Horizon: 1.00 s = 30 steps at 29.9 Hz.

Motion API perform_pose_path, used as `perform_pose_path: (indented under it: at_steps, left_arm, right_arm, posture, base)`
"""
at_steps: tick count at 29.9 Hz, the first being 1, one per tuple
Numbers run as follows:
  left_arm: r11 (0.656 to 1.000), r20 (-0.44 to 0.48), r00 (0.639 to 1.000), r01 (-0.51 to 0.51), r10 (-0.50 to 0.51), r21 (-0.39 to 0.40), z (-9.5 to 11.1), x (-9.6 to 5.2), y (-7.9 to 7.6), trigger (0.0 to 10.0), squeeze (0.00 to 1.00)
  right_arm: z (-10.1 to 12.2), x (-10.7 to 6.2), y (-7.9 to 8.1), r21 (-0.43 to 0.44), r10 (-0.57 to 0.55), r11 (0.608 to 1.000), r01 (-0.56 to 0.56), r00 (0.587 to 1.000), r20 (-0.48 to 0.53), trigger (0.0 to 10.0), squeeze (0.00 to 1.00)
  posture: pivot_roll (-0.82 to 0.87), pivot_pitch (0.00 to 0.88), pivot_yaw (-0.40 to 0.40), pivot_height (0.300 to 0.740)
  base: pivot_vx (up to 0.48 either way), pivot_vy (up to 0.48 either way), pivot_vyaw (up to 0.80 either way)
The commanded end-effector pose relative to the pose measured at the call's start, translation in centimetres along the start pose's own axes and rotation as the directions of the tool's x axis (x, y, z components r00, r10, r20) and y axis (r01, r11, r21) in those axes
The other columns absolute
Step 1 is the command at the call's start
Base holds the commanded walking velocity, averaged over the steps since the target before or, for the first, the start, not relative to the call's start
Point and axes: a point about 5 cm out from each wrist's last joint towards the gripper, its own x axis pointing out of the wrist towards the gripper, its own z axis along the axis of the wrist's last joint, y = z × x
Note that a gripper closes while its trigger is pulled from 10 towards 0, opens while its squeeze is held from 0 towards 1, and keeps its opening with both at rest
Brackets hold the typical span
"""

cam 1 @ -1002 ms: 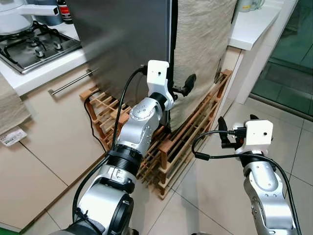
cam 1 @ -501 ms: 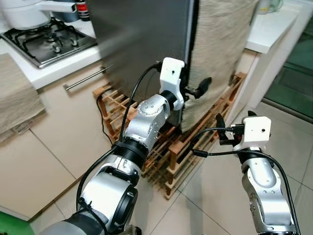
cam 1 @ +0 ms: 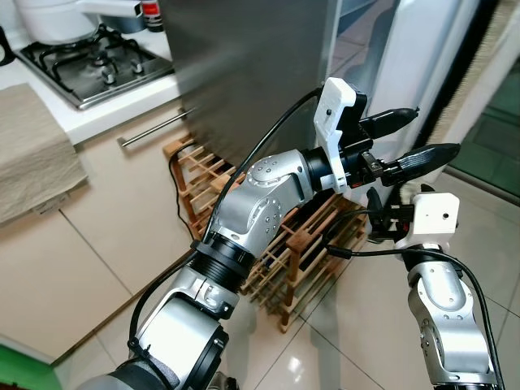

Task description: Restocking fridge

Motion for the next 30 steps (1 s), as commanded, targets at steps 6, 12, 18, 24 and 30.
perform_pose_path:
  at_steps: [6,12,18,24,30]
  left_arm:
    - [0.981,0.020,0.982,-0.188,0.187,0.051,-0.2,-2.6,0.5,10.0,0.00]
    - [0.876,0.003,0.887,-0.456,0.462,0.157,0.5,-8.4,3.3,10.0,0.00]
    - [0.541,-0.032,0.554,-0.798,0.832,0.266,-1.0,-16.9,6.0,10.0,0.00]
    - [0.221,-0.043,0.224,-0.875,0.974,0.430,-2.9,-21.5,7.0,10.0,0.00]
    - [0.195,0.006,0.218,-0.882,0.976,0.430,-2.5,-21.6,6.8,10.0,0.00]
  right_arm:
    - [-0.6,-1.1,0.4,0.017,0.016,1.000,-0.015,0.999,-0.040,10.0,0.00]
    - [-0.8,-1.4,0.4,0.020,0.017,1.000,-0.016,0.999,-0.042,10.0,0.00]
    - [0.1,0.1,1.1,0.032,0.053,0.998,-0.053,0.999,0.004,10.0,0.00]
    - [1.2,3.1,0.0,0.031,0.035,0.999,-0.036,0.998,0.047,10.0,0.00]
    - [1.9,4.4,-0.3,0.055,0.034,0.998,-0.037,0.998,0.057,10.0,0.00]
  posture:
    - [-0.14,0.000,0.054,0.740]
    - [-0.12,0.000,0.059,0.740]
    - [-0.09,0.000,0.044,0.740]
    - [-0.07,0.000,0.031,0.740]
    - [-0.07,0.000,0.018,0.740]
  base:
    - [0.000,0.000,0.00]
    - [0.000,0.000,0.00]
    - [0.000,0.000,0.00]
    - [0.000,0.000,0.00]
    - [0.000,0.000,0.00]
